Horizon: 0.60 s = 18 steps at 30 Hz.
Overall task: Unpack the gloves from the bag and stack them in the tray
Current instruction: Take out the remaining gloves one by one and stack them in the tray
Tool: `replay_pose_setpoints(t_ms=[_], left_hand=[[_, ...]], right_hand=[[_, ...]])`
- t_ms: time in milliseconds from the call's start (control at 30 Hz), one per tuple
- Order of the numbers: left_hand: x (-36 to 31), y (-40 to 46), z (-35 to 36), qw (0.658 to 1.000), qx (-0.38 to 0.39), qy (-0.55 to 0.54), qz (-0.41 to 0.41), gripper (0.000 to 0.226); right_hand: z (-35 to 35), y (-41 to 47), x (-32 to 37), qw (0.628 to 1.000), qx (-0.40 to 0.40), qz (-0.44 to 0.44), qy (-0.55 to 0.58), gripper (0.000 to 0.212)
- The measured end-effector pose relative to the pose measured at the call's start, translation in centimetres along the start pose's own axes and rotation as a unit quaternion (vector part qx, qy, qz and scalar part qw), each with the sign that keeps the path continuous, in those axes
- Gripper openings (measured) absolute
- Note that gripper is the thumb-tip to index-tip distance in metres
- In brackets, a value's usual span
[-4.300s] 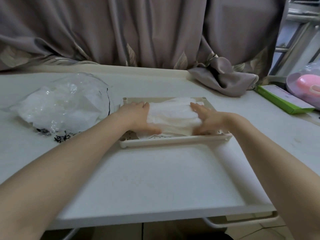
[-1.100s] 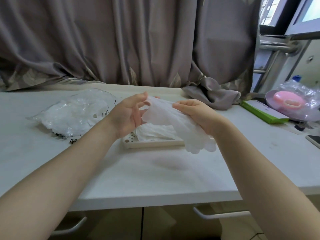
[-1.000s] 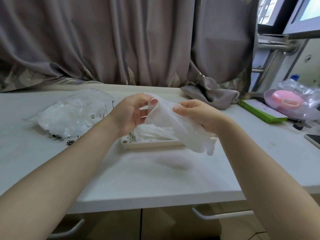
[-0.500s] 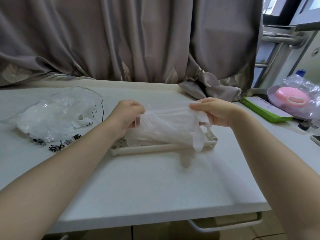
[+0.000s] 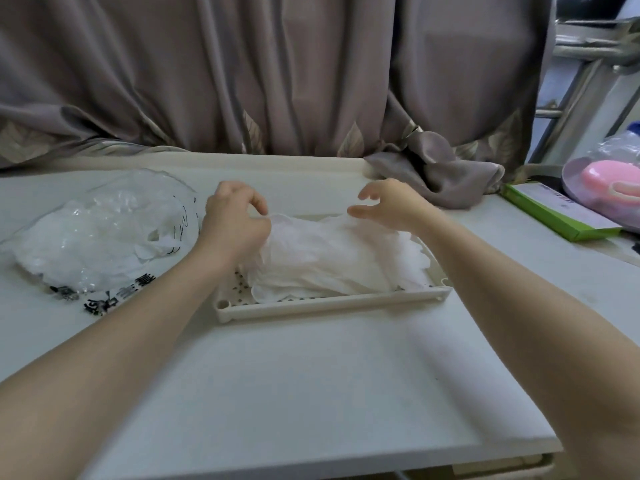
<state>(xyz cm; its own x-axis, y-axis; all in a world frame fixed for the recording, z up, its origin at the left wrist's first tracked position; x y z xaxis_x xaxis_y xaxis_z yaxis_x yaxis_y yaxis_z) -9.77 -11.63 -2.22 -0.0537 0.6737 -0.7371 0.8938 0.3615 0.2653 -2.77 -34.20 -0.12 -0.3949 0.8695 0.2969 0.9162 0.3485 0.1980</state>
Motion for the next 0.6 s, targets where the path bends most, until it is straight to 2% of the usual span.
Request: replay_pose_setpoints(t_ms=[67,100,133,167,233,300,367,467,600], left_hand=[[-0.9,-0.5,-0.2,0.994,-0.038,0.010,0.106,0.030],[-1.5,-0.6,-0.1,0.987,-0.026,0.003,0.160,0.038],[-2.4,-1.0,0.2,0.981,0.019,-0.001,0.195,0.039],[-3.1,-1.3,0.7,0.976,0.074,0.009,0.205,0.035],[-3.8,-2.0,2.5,0.956,0.155,0.140,0.206,0.027],[-2.6,-2.3,4.2,0.901,0.185,0.325,0.217,0.046],[-0.5,-1.6,4.8,0.865,0.201,0.414,0.201,0.071],[1.7,-0.4,4.6,0.863,0.204,0.444,0.128,0.094],[1.5,-1.1,4.3,0.873,0.208,0.434,0.071,0.109]], right_hand=[[0.8,-0.7,0.6,0.994,-0.083,-0.060,-0.023,0.040],[0.9,-1.2,1.4,0.986,-0.127,-0.108,-0.015,0.035],[1.3,-1.7,2.1,0.980,-0.130,-0.151,-0.001,0.031],[2.0,-2.3,2.9,0.976,-0.098,-0.192,0.001,0.031],[4.1,-3.5,4.0,0.972,0.016,-0.228,-0.045,0.043],[5.6,-4.3,3.2,0.971,0.090,-0.195,-0.106,0.066],[5.7,-4.7,1.2,0.976,0.112,-0.124,-0.137,0.098],[5.0,-4.8,-1.3,0.980,0.138,-0.045,-0.139,0.128],[4.4,-5.0,-2.8,0.976,0.194,0.013,-0.095,0.134]])
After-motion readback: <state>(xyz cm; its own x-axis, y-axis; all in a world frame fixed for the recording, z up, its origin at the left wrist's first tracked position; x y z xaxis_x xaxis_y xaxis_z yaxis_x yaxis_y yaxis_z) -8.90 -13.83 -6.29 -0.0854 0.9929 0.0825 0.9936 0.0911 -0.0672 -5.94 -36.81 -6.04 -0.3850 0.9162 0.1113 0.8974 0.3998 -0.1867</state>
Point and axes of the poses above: each hand's wrist, its own y-axis towards the middle knuckle, its own z-axis out of the palm, x = y × z, the point moved 1 cm from there along y, towards the middle knuckle, and after that the axes turned 12 degrees about -z, right-handed, at the moved point
